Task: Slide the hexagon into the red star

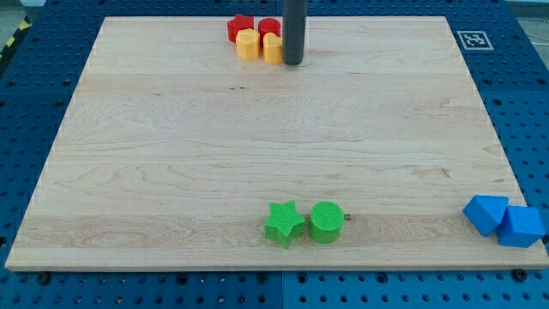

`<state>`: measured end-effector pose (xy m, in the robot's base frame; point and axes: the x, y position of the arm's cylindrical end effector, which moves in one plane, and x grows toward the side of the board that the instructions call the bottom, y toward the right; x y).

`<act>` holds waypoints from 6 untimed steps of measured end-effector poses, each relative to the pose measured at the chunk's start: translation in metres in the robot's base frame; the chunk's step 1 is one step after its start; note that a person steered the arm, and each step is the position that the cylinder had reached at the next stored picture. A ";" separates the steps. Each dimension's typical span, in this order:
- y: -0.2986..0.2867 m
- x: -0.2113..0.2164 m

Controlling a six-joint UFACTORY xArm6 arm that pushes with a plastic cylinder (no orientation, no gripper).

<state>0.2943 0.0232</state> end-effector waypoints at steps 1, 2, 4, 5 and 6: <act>0.000 -0.006; 0.001 0.024; -0.041 0.023; -0.051 -0.006; -0.050 -0.020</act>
